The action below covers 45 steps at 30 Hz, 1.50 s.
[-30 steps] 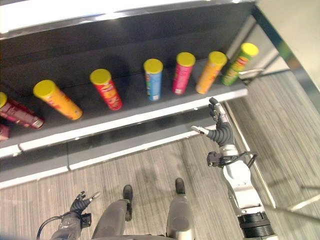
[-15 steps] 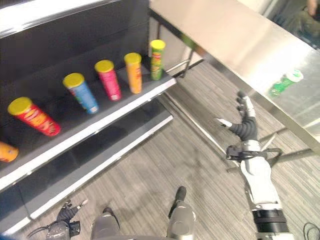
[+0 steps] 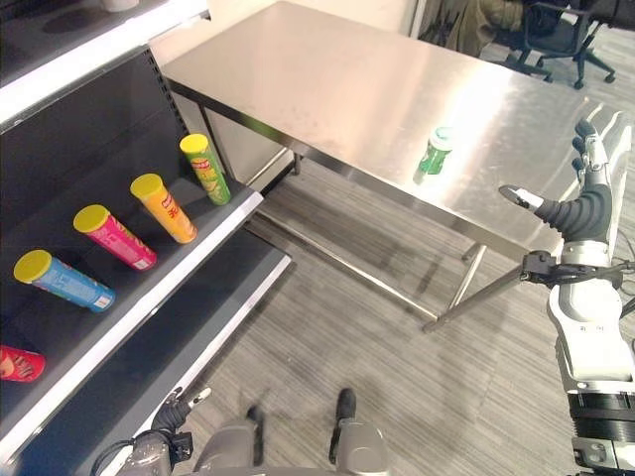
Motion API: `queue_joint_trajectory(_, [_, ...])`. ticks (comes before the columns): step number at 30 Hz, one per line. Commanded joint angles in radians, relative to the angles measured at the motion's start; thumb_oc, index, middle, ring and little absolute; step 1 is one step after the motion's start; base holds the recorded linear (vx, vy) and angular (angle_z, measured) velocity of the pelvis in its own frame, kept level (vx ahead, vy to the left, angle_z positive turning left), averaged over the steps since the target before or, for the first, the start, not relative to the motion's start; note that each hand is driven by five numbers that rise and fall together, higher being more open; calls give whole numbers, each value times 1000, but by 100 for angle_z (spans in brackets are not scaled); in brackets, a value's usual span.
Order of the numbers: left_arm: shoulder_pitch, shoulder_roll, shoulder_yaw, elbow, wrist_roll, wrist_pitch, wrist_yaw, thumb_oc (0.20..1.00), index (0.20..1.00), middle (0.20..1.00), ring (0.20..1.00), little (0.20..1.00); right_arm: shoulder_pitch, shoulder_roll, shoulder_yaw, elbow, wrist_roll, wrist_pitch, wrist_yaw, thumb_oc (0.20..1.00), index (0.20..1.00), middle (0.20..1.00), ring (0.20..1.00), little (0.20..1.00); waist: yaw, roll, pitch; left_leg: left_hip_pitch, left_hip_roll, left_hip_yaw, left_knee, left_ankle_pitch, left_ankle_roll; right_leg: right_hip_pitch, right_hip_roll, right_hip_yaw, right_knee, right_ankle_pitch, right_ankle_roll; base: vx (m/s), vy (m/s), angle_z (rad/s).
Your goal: Put the goods on the table back onto the shelves and tidy them up.
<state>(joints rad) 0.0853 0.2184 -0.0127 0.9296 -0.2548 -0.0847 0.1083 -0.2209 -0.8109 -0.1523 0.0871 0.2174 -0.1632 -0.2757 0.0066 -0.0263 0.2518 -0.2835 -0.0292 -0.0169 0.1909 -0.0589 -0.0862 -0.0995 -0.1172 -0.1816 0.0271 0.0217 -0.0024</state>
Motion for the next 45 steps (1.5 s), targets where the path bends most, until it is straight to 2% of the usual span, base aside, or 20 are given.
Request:
queue_joint_trajectory(1, [21, 67, -19, -36, 29, -24, -3, 1000, 1000, 1000, 1000, 1000, -112, -55, -8, -6, 34, -61, -11, 1000, 1000, 1000, 1000, 1000, 28, -5, 15, 35, 0, 33, -22, 16, -7, 141, 72, -1, 104, -248, 106, 410, 80, -86])
queue_joint_trajectory(3, [19, 61, -1, -6, 21, -20, 6, 1000, 1000, 1000, 1000, 1000, -98, -31, -4, 1, 8, -44, 1, 1000, 1000, 1000, 1000, 1000, 24, -10, 4, 78, -22, -6, -13, 1, 26, 163, 40, -10, 158, -274, 124, 365, 98, -52])
queue_joint_trajectory(6, [12, 62, 8, 31, 32, -9, 2, 1000, 1000, 1000, 1000, 1000, -96, -18, 2, 21, -31, -17, 12, 1000, 1000, 1000, 1000, 1000, 11, -23, -1, 135, -21, 10, 6, -43, 66, 125, -35, -6, 368, -220, 164, 249, 75, 4])
queue_joint_trajectory(7, [12, 62, 8, 31, 32, -9, 2, 1000, 1000, 1000, 1000, 1000, -96, -18, 1, 21, -31, -16, 12, 1000, 1000, 1000, 1000, 1000, 12, -25, 0, 137, -23, 11, 5, -43, 67, 122, -38, -4, 374, -223, 165, 192, 26, 7])
queue_joint_trajectory(8, [6, 70, -6, 32, 49, -10, -1, 1000, 1000, 1000, 1000, 1000, -81, -13, -10, 26, -41, -18, 10, 1000, 1000, 1000, 1000, 1000, -2, -28, 10, 160, -26, 6, 16, -64, 81, 91, -83, 8, 476, -129, 181, 170, -13, -1])
queue_joint_trajectory(10, [-3, 78, -20, 32, 63, -13, -6, 1000, 1000, 1000, 1000, 1000, -66, -13, -31, 25, -42, -19, 10, 1000, 1000, 1000, 1000, 1000, -13, -19, 17, 186, -4, -5, 12, -84, 77, 45, -138, -15, 492, -104, 161, 196, -72, 10])
queue_joint_trajectory(12, [-14, 85, -36, 23, 72, -16, -11, 1000, 1000, 1000, 1000, 1000, -50, -17, -54, 26, -36, -20, 8, 1000, 1000, 1000, 1000, 1000, -30, -12, 19, 197, 15, -17, 11, -97, 67, 14, -174, -41, 413, -111, 159, 137, -118, 6])
queue_joint_trajectory(13, [-14, 85, -37, 23, 72, -16, -11, 1000, 1000, 1000, 1000, 1000, -48, -17, -55, 25, -36, -20, 9, 1000, 1000, 1000, 1000, 1000, -31, -10, 19, 197, 17, -20, 13, -99, 66, 17, -172, -45, 410, -112, 159, 202, -169, 7])
queue_joint_trajectory(15, [-26, 95, -56, 15, 90, -21, -14, 1000, 1000, 1000, 1000, 1000, -27, -28, -82, 37, -33, -21, 0, 1000, 1000, 1000, 1000, 1000, -65, -18, 25, 227, 20, -49, 19, -126, 54, -38, -167, -4, 254, -86, 190, 222, -183, 22])
queue_joint_trajectory(16, [-26, 95, -56, 15, 89, -21, -14, 1000, 1000, 1000, 1000, 1000, -26, -28, -83, 36, -33, -21, 0, 1000, 1000, 1000, 1000, 1000, -64, -16, 26, 229, 24, -49, 20, -129, 54, -33, -163, -6, 249, -85, 189, 214, -180, 30])
queue_joint_trajectory(18, [-52, 106, -61, 2, 96, -23, -8, 1000, 1000, 1000, 1000, 1000, 26, -24, -123, 37, -39, -14, -10, 1000, 1000, 1000, 1000, 1000, -96, -38, 38, 260, 20, -88, 20, -149, 41, -69, -119, 85, 137, -43, 225, 242, -214, 44])
queue_joint_trajectory(20, [-65, 117, -60, -8, 97, -26, -6, 1000, 1000, 1000, 1000, 1000, 56, -25, -148, 38, -42, -11, -13, 1000, 1000, 1000, 1000, 1000, -107, -57, 43, 268, 19, -106, 34, -164, 31, -70, -107, 111, 120, -28, 237, 152, -209, 52])
queue_joint_trajectory(24, [-65, 120, -57, -19, 95, -29, -4, 1000, 1000, 1000, 1000, 1000, 86, -25, -167, 36, -38, -11, -3, 1000, 1000, 1000, 1000, 1000, -107, -81, 28, 266, 27, -123, 49, -180, 18, -32, -111, 110, 105, -38, 228, 111, -208, 46])
queue_joint_trajectory(25, [-53, 117, -51, -15, 92, -30, -8, 1000, 1000, 1000, 1000, 1000, 97, -31, -164, 44, -19, -11, 20, 1000, 1000, 1000, 1000, 1000, -109, -80, 4, 281, 63, -126, 28, -176, 0, -25, -95, 109, 105, -47, 221, 105, -151, 35])
queue_joint_trajectory(26, [-53, 116, -51, -15, 92, -30, -8, 1000, 1000, 1000, 1000, 1000, 97, -31, -164, 44, -19, -11, 20, 1000, 1000, 1000, 1000, 1000, -109, -80, 4, 282, 63, -126, 28, -176, 0, -25, -95, 109, 105, -47, 221, 153, -243, 28])
queue_joint_trajectory(34, [-12, 109, -44, -7, 65, -32, -41, 1000, 1000, 1000, 1000, 1000, 146, -116, -90, 56, 89, -8, 188, 1000, 1000, 1000, 1000, 1000, -114, -56, -37, 304, 188, -170, -28, -121, -69, 1, -22, 61, 140, -145, 164, 98, -220, 17])
queue_joint_trajectory(37, [-15, 104, -53, -15, 62, -32, -39, 1000, 1000, 1000, 1000, 1000, 157, -129, -75, 64, 109, -6, 214, 1000, 1000, 1000, 1000, 1000, -120, -55, -30, 272, 200, -146, -3, -78, -80, 17, -31, 28, 146, -161, 155, 19, -80, 30])
queue_joint_trajectory(38, [-23, 102, -57, -28, 58, -30, -43, 1000, 1000, 1000, 1000, 1000, 173, -140, -75, 63, 118, 0, 226, 1000, 1000, 1000, 1000, 1000, -127, -60, -22, 245, 206, -77, 17, -58, -76, 32, -46, 0, 149, -169, 151, -6, -58, 87])
queue_joint_trajectory(40, [-15, 98, -53, -26, 67, -31, -57, 1000, 1000, 1000, 1000, 1000, 187, -155, -67, 65, 140, 7, 273, 1000, 1000, 1000, 1000, 1000, -128, -47, -25, 269, 219, -27, -28, -68, -77, 34, -44, -4, 165, -174, 148, 14, -20, 78])
queue_joint_trajectory(45, [-11, 94, -64, 4, 82, -37, -68, 1000, 1000, 1000, 1000, 1000, 171, -188, -5, 105, 153, 13, 331, 1000, 1000, 1000, 1000, 1000, -126, -32, -37, 283, 221, -8, -77, -54, -82, 33, -55, -20, 182, -178, 155, 10, 19, 6])
